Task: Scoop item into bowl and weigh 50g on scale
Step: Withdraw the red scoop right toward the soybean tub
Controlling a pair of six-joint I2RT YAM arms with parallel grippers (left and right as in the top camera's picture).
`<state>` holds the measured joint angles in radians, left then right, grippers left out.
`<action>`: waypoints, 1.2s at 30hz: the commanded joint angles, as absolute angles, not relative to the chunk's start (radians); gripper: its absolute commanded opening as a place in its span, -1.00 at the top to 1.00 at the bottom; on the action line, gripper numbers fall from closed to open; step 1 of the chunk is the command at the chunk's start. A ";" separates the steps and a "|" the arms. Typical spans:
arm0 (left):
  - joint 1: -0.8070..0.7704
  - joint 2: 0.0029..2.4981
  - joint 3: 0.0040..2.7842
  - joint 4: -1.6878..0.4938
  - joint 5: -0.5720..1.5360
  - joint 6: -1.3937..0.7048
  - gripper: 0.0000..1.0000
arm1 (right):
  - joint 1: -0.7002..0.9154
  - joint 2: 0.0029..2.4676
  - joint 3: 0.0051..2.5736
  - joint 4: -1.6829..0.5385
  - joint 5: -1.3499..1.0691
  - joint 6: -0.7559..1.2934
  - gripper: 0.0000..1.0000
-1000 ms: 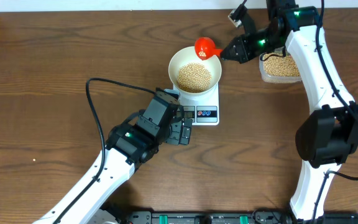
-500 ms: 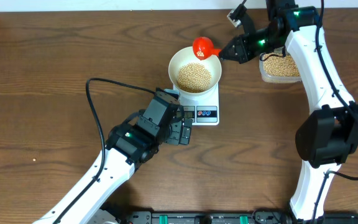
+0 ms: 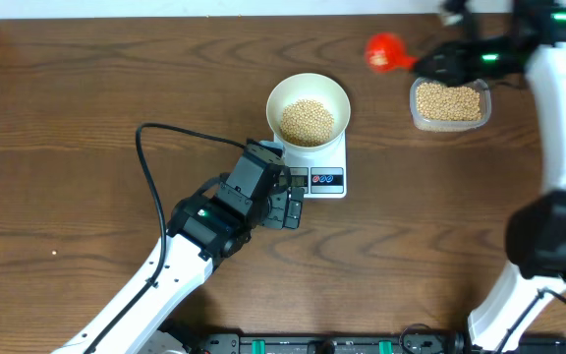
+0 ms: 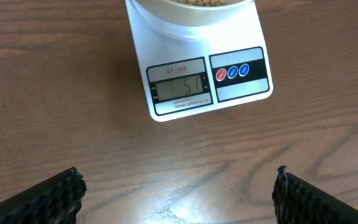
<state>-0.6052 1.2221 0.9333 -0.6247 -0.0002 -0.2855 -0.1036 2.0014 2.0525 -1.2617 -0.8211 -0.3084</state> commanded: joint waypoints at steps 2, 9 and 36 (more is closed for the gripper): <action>-0.606 1.221 0.925 -0.628 -0.012 -0.287 -0.97 | -0.229 1.926 2.075 -1.325 -0.669 -0.321 0.98; -0.606 1.221 0.925 -0.628 -0.012 -0.287 -0.97 | -0.233 1.930 2.072 -1.376 -0.364 -0.252 0.98; -0.606 1.221 0.925 -0.628 -0.012 -0.287 -0.97 | 0.140 1.949 2.071 -1.311 0.549 -0.015 0.98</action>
